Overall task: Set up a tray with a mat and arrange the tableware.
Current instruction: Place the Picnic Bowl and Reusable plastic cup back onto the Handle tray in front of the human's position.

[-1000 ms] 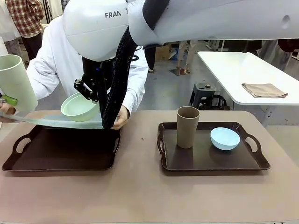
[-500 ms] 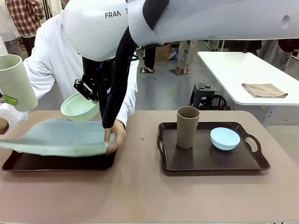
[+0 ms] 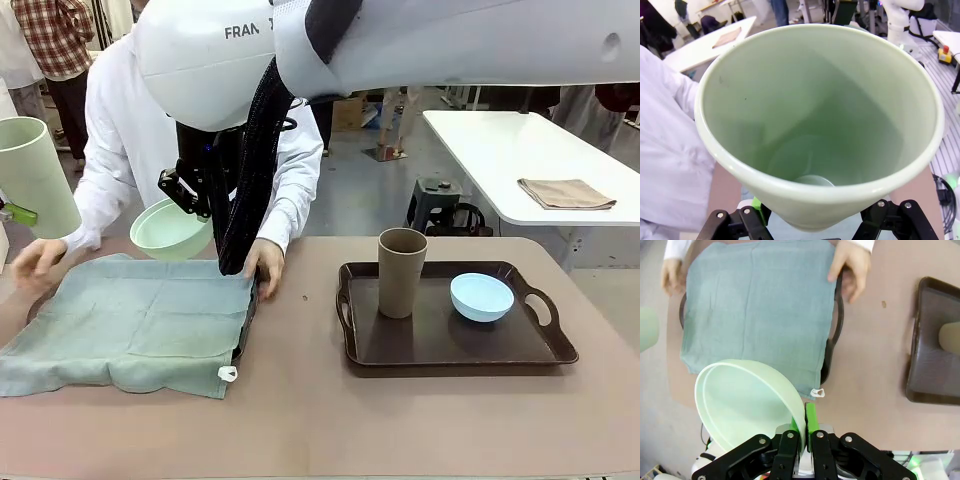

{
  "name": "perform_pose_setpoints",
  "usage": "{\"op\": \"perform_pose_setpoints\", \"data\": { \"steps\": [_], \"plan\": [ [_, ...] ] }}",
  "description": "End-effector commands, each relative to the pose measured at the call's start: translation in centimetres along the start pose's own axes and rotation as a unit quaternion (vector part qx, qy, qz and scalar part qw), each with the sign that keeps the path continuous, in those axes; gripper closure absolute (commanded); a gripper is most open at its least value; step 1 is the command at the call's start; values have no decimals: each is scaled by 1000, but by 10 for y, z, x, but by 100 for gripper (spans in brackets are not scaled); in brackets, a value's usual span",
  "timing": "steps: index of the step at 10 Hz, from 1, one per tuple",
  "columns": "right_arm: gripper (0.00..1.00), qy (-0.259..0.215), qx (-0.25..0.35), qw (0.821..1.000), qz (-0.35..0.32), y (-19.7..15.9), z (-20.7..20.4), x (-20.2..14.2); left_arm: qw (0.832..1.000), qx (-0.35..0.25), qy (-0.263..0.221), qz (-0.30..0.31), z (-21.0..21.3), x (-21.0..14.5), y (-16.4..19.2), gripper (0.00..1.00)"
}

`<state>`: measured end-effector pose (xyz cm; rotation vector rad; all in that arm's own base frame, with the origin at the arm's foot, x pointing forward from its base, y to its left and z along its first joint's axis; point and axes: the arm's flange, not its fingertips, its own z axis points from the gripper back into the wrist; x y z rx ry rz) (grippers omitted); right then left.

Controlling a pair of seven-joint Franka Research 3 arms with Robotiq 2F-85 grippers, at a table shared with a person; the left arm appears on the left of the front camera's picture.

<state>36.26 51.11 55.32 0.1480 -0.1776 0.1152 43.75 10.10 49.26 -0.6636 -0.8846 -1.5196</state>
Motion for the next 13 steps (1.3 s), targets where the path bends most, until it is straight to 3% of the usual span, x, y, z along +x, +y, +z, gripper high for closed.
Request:
{"op": "perform_pose_setpoints", "data": {
  "steps": [1,13],
  "plan": [
    [100,-2,-7,1000,1,1,0,0,1000,-2,2,-8,2,1,2,100],
    [100,-2,-7,1000,1,1,0,0,1000,-2,2,-8,2,1,2,100]
  ]
}}
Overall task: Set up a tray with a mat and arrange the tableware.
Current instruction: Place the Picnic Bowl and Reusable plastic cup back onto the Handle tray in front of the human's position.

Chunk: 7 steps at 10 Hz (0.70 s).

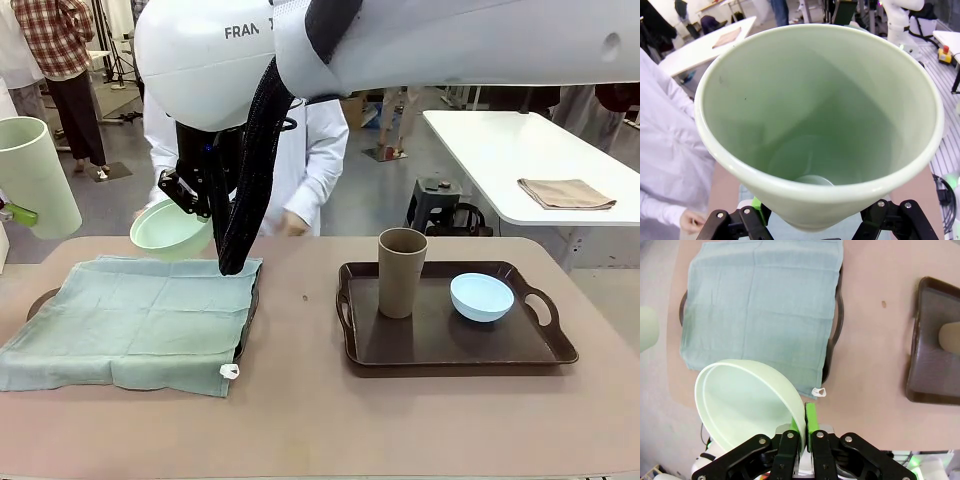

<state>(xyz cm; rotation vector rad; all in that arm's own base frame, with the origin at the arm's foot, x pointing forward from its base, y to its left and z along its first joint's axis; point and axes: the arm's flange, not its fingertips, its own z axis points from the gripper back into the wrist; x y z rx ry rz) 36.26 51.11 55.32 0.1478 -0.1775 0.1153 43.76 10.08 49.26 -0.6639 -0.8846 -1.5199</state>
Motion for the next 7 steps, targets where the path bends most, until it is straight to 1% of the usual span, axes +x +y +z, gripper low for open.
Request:
{"op": "perform_pose_setpoints", "data": {
  "steps": [1,2,5,7],
  "plan": [
    [96,0,0,1000,0,0,0,0,1000,0,0,0,0,0,0,18],
    [96,-19,19,1000,6,-6,-13,10,1000,-1,-9,-3,-9,-13,8,18],
    [96,-24,65,998,-4,-27,-66,38,999,-29,-43,-10,-45,-54,24,18],
    [96,4,69,998,-8,-34,-108,51,997,-40,-64,-1,-67,-77,31,18]
  ]
}}
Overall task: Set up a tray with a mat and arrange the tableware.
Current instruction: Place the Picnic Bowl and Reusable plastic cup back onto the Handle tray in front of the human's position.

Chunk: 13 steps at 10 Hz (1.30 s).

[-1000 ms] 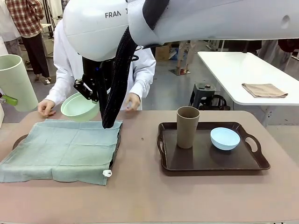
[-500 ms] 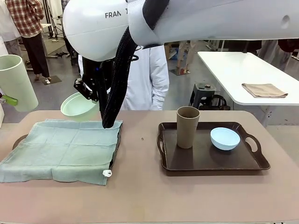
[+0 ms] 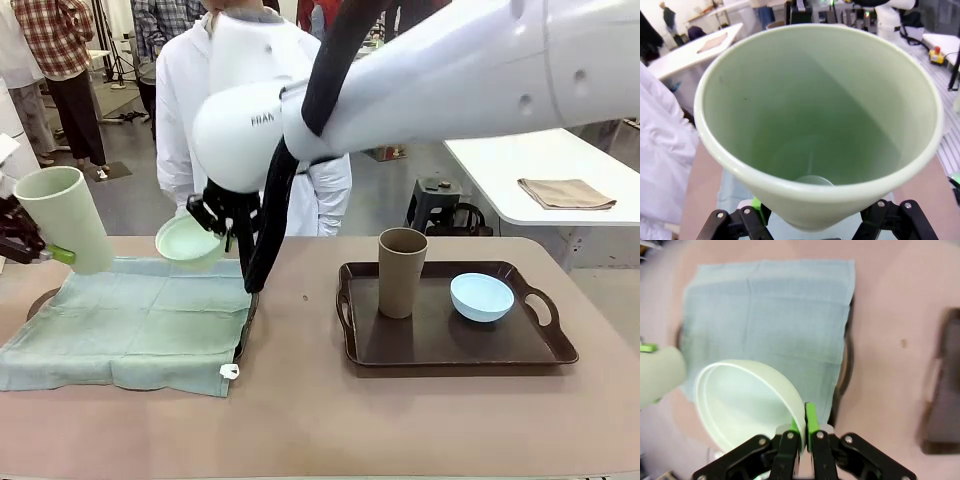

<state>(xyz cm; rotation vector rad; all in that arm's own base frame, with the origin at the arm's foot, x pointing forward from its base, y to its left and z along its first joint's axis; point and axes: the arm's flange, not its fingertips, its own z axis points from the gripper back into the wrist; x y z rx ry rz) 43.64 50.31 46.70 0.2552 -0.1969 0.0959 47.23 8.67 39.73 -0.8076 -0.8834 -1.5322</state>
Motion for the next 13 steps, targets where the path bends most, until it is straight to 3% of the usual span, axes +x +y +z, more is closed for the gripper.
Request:
{"op": "perform_pose_setpoints", "data": {
  "steps": [1,3,4,5,8,13],
  "plan": [
    [96,37,28,999,0,-8,-31,4,1000,-5,-18,6,-6,-14,19,18],
    [96,57,36,998,0,-8,-49,5,999,-28,-34,20,-17,-29,23,18],
    [96,54,18,998,-19,-10,-36,4,998,-39,-30,42,-16,-27,25,18],
    [96,51,20,999,-4,-9,-56,3,999,-21,-16,25,-21,-32,15,18],
    [96,54,20,998,-9,-9,-56,5,999,-28,-20,31,-23,-36,19,18],
    [96,84,32,996,17,-13,-106,24,997,-36,-17,64,-47,-77,36,18]
  ]
}}
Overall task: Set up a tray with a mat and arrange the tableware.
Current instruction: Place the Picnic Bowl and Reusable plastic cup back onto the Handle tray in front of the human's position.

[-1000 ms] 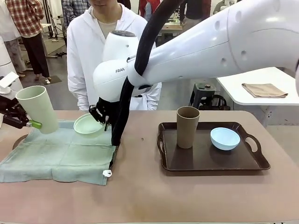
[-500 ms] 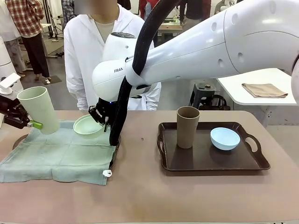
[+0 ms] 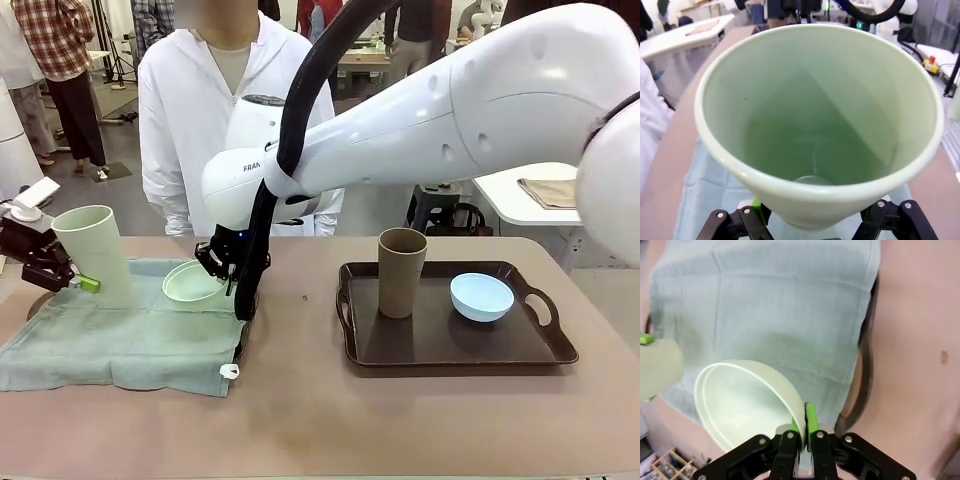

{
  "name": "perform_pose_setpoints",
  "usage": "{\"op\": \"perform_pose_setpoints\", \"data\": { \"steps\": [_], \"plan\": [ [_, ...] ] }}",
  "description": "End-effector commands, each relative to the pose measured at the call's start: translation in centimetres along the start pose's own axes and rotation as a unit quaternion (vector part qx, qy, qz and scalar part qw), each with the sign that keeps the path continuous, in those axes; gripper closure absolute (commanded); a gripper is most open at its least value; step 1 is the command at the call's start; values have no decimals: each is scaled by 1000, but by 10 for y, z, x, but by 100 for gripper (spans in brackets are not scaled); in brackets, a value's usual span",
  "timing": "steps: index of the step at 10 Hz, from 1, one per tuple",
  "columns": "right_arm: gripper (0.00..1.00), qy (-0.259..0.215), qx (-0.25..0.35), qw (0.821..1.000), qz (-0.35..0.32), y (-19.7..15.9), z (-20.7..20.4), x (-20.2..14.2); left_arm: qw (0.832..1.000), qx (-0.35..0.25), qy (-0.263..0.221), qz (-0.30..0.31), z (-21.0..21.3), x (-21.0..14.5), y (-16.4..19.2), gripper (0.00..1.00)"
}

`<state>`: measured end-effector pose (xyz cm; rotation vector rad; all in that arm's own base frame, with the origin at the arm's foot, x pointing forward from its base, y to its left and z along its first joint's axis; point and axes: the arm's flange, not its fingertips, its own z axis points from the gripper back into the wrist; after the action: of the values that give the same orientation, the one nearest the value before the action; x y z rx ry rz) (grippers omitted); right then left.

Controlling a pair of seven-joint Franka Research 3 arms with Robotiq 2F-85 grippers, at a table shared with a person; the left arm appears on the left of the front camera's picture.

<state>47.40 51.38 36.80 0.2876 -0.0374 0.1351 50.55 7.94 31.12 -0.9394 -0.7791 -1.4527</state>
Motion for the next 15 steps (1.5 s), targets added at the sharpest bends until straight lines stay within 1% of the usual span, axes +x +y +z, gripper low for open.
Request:
{"op": "perform_pose_setpoints", "data": {
  "steps": [1,4,7,9,10,11,12,13,14,15],
  "plan": [
    [96,4,8,1000,19,6,-11,12,1000,8,6,1,-4,-8,17,18],
    [96,14,8,999,31,10,-31,22,1000,10,17,-1,-15,-18,23,18],
    [96,19,4,999,30,8,-40,28,999,13,20,-23,-23,-24,26,18],
    [96,21,2,999,31,7,-41,28,999,10,20,-43,-27,-27,21,18],
    [36,27,1,999,34,6,-41,28,998,9,23,-52,-28,-28,20,0],
    [36,28,0,999,35,7,-40,27,998,8,25,-55,-28,-27,19,0],
    [0,24,-3,999,34,8,-36,26,998,8,29,-58,-27,-25,17,0],
    [72,20,-5,999,29,8,-30,24,998,7,32,-61,-25,-23,16,0],
    [0,18,-9,999,27,8,-24,20,997,11,38,-60,-21,-22,14,0],
    [52,17,-15,999,22,7,-17,16,997,12,42,-57,-17,-22,13,0]
  ]
}}
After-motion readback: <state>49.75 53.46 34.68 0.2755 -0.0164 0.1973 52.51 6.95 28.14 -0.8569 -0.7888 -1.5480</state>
